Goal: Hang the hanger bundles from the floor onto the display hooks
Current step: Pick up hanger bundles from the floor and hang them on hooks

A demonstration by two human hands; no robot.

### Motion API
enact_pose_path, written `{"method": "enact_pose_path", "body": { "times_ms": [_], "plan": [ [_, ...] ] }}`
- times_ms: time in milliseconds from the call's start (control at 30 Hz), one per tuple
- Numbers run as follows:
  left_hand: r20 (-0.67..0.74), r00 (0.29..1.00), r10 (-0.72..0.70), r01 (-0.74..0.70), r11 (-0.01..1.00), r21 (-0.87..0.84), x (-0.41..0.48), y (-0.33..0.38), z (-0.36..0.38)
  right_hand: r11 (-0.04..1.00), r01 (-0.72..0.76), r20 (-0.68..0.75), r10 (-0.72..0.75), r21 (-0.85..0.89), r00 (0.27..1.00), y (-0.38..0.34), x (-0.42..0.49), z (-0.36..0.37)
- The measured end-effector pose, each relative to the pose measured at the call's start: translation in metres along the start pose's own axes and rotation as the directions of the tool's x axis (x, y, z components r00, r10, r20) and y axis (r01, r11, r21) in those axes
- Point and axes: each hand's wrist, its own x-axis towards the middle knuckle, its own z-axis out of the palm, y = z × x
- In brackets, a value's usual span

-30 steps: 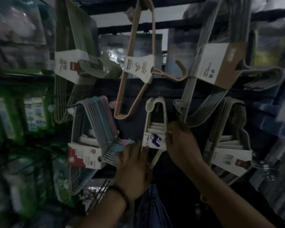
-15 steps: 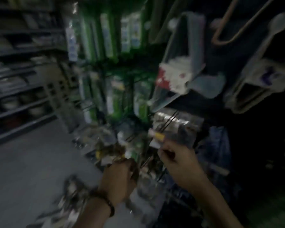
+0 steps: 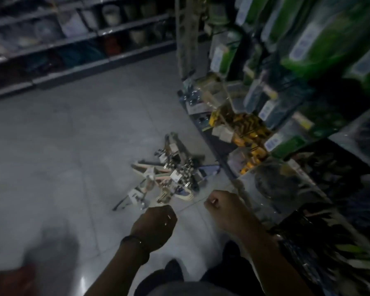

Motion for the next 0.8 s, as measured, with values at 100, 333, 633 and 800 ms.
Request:
{"method": "enact_pose_path", "body": {
  "times_ms": [100,333,633,800],
  "plan": [
    [0.057,0.994,-0.094,0.097,0.993,-0.062,0.023,-0.028,-0.010,0.999,-0.010,0.114,0.015,-0.045,0.993,-0.015,0.046,0.016],
    [0.138,0.930,-0.341,0.365,0.900,-0.238,0.142,-0.096,-0.013,0.992,0.022,0.311,0.019,-0.127,0.950,-0.025,0.225,0.069],
    [0.245,0.783,-0.571,0.618,0.676,-0.401,0.309,-0.243,0.054,0.908,0.160,0.530,0.077,-0.387,0.844,-0.012,0.454,0.188],
    [0.288,0.808,-0.515,0.589,0.727,-0.353,0.413,-0.361,0.149,0.866,0.192,0.542,0.103,-0.461,0.834,0.030,0.567,0.305]
  ]
}}
